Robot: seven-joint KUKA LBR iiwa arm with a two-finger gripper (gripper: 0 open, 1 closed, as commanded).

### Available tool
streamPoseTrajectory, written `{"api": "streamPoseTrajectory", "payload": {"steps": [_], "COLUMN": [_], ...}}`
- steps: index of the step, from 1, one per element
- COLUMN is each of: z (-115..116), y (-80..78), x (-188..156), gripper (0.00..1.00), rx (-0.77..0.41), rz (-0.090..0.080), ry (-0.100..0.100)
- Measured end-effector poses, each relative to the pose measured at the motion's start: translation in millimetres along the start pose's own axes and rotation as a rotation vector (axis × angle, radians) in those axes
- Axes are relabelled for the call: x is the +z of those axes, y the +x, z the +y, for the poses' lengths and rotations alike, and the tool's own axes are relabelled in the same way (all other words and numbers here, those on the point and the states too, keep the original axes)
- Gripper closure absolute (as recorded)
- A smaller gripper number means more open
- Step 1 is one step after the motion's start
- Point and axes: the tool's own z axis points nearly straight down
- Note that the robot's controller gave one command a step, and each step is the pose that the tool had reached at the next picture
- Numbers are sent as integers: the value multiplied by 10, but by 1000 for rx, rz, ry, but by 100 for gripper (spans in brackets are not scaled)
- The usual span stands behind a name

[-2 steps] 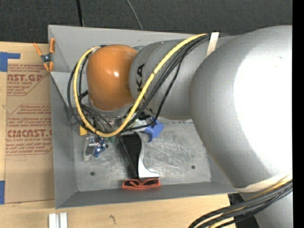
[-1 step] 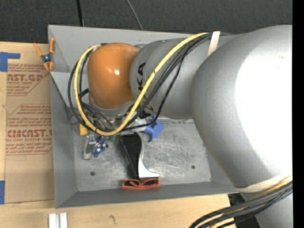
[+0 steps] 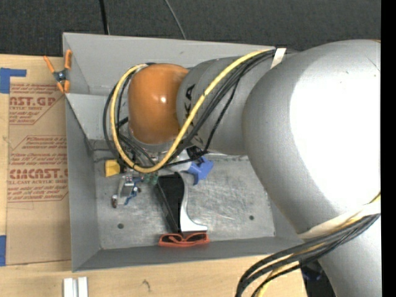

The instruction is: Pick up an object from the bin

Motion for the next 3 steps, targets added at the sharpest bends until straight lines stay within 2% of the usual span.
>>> {"api": "streamPoseTrajectory", "payload": {"steps": [1, 2, 3], "z": [-180, -184, -386], "y": [-72, -61, -63], "x": [66, 56, -274], "gripper": [0, 0, 0], "rx": [-93, -133, -171], "rz": [-11, -12, 0], "ry": [-6, -4, 4]}}
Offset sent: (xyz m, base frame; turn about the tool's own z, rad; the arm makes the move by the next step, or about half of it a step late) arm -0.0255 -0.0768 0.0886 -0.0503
